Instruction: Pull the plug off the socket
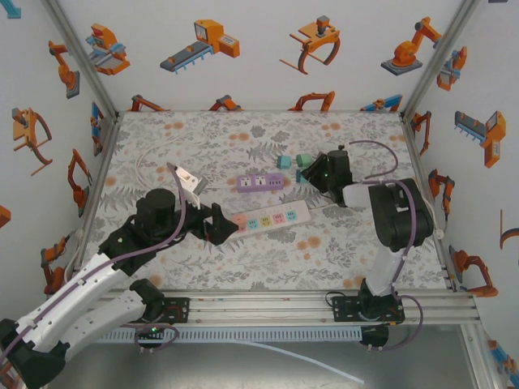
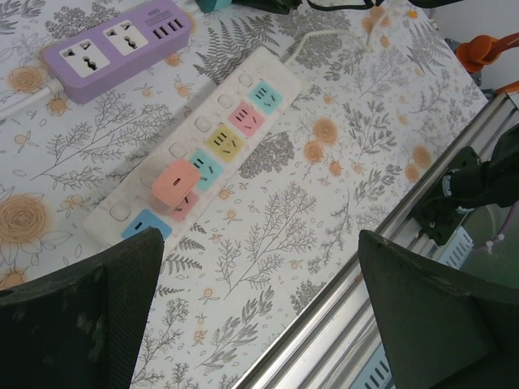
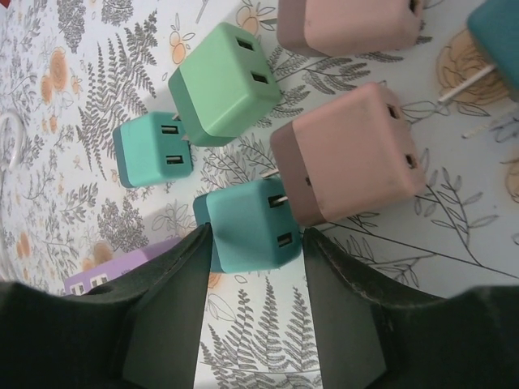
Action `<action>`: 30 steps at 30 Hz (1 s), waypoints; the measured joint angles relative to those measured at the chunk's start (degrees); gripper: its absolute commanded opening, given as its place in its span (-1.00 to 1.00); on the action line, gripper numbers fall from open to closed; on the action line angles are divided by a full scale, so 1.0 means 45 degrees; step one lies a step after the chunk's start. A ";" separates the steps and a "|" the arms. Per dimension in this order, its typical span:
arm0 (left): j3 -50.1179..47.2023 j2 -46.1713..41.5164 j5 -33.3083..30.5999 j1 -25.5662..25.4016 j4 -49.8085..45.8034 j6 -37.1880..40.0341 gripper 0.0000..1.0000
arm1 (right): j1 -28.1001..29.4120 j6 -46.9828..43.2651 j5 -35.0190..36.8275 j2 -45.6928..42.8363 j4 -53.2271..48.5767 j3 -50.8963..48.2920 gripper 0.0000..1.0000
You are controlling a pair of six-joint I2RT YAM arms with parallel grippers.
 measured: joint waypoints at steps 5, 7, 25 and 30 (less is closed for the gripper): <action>0.0000 0.0257 -0.1005 -0.0010 -0.0573 -0.0049 0.94 | -0.0078 -0.0330 0.0121 -0.0874 -0.0481 -0.0359 -0.06; 0.0000 0.0359 -0.1345 -0.0010 -0.0743 -0.0097 0.94 | -0.0087 -0.0651 0.0121 -0.1447 -0.0685 -0.0359 -0.09; -0.0044 0.1030 -0.5503 0.0792 -0.2778 -0.2637 0.94 | 0.2055 -1.0030 -0.4022 -0.5532 -0.0568 -0.0321 -0.16; -0.0384 0.1030 -0.5479 0.1171 -0.2773 -0.3070 0.94 | 0.3109 -1.3415 -0.5790 -0.5527 -0.1511 0.0340 -0.12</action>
